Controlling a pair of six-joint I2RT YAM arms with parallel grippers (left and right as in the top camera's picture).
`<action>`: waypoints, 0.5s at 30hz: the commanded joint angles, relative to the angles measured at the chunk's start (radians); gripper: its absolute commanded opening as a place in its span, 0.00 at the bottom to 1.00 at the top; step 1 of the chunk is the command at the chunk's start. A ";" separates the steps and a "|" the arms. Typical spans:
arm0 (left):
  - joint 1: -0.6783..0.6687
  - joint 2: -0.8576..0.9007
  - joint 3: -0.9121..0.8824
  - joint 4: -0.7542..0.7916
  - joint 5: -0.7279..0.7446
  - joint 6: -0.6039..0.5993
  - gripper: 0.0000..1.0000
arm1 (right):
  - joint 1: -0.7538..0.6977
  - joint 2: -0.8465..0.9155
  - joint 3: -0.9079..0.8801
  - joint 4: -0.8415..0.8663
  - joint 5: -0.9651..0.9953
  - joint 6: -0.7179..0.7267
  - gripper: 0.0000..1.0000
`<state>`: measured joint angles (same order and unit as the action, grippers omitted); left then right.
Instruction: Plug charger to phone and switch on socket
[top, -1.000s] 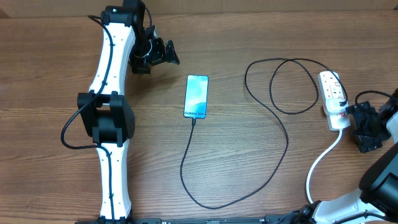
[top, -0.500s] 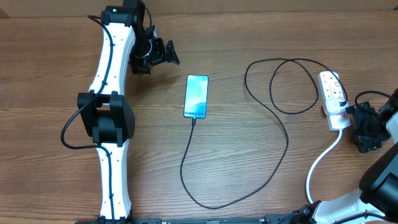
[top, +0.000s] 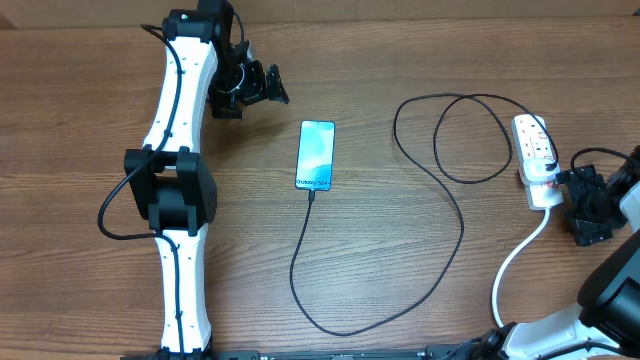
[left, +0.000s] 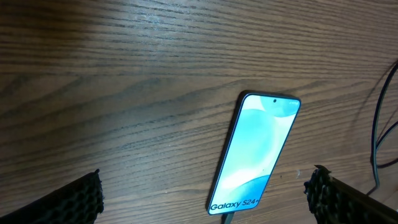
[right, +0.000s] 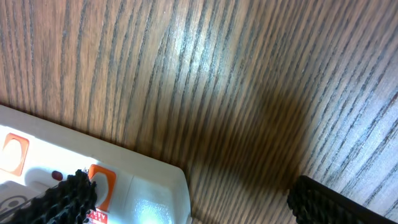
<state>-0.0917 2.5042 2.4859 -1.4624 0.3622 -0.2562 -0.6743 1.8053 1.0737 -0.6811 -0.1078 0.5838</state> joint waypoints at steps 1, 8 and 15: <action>-0.008 -0.019 0.002 0.001 -0.007 0.006 1.00 | 0.008 0.001 -0.027 -0.039 -0.029 -0.016 1.00; -0.008 -0.019 0.002 0.001 -0.007 0.006 1.00 | 0.008 0.001 -0.027 -0.051 -0.029 -0.016 1.00; -0.008 -0.019 0.002 0.001 -0.007 0.006 1.00 | 0.008 0.002 -0.027 -0.055 -0.025 -0.016 1.00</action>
<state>-0.0917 2.5042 2.4859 -1.4624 0.3618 -0.2562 -0.6727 1.7996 1.0729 -0.7269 -0.1501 0.5808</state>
